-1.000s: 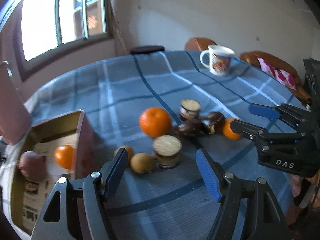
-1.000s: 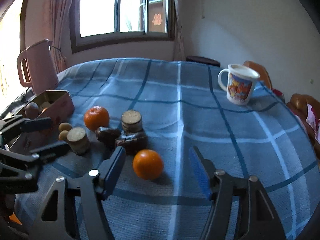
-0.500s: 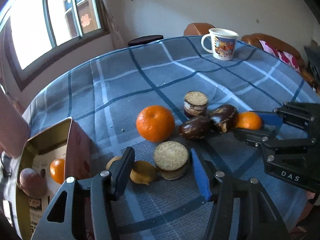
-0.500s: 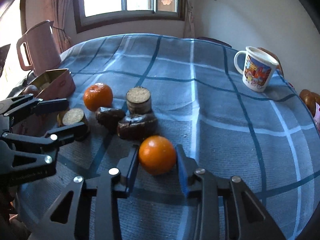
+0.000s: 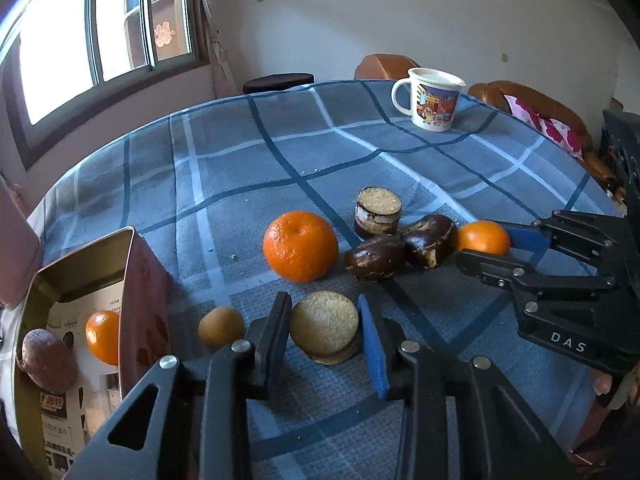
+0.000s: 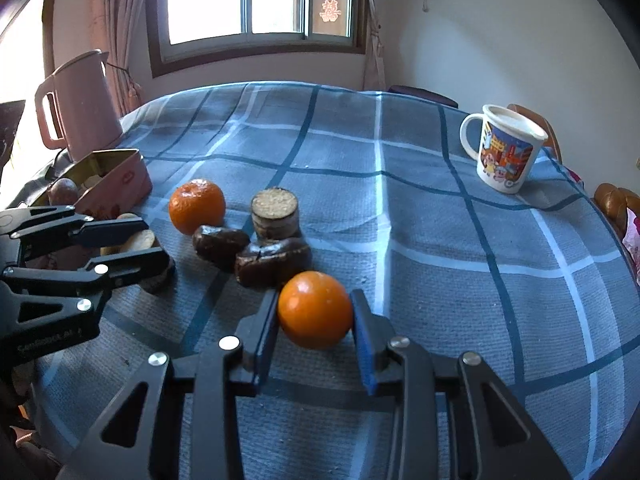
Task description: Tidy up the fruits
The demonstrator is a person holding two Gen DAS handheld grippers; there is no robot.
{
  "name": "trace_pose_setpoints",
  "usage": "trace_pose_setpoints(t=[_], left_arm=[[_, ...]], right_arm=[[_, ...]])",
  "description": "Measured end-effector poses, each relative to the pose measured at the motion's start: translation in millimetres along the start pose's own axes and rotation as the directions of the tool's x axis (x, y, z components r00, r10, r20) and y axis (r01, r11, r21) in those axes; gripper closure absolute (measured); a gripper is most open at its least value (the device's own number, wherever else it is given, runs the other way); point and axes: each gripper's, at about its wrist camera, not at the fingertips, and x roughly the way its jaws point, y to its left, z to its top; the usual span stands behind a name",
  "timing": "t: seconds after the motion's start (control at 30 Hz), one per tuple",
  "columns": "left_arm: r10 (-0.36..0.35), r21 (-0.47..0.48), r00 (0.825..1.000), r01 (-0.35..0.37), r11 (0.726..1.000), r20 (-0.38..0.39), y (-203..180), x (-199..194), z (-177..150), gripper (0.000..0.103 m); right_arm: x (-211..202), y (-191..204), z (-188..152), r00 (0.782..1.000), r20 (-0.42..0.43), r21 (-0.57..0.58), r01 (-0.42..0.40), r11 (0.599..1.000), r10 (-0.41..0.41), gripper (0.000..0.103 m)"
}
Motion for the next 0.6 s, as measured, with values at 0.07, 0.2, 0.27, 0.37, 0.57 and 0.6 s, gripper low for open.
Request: trace_pose_setpoints(t=[0.07,0.2,0.27,0.37,0.57,0.6], left_arm=[[-0.010,-0.006,1.000,0.010,1.000,-0.019,0.3,3.7,0.1,0.066],[-0.008,-0.015,1.000,0.008,1.000,0.000,1.4,-0.6,-1.0,0.068],[-0.004,-0.015,1.000,0.005,1.000,0.021,1.2,-5.0,-1.7,0.068],[-0.012,-0.027,0.999,0.013,1.000,0.049,2.0,-11.2,-3.3,0.068],[0.012,-0.039,0.994,-0.008,0.999,0.105,1.1,-22.7,-4.8,0.068],[0.019,-0.039,0.994,-0.015,0.999,0.112,0.9,-24.1,-5.0,0.068]], right_arm=[[-0.2,0.2,0.1,1.000,0.000,0.000,0.001,1.000,-0.001,0.065],[-2.0,0.5,0.0,1.000,0.013,-0.002,0.005,1.000,-0.005,0.065],[-5.7,0.5,0.2,0.999,0.036,-0.004,0.012,1.000,-0.012,0.065],[-9.9,1.4,0.3,0.998,0.060,-0.010,0.020,1.000,-0.019,0.065],[-14.8,2.0,0.0,0.996,0.090,-0.013,0.018,1.000,-0.017,0.065],[-16.1,2.6,-0.6,0.995,0.096,-0.013,0.018,1.000,-0.017,0.065]])
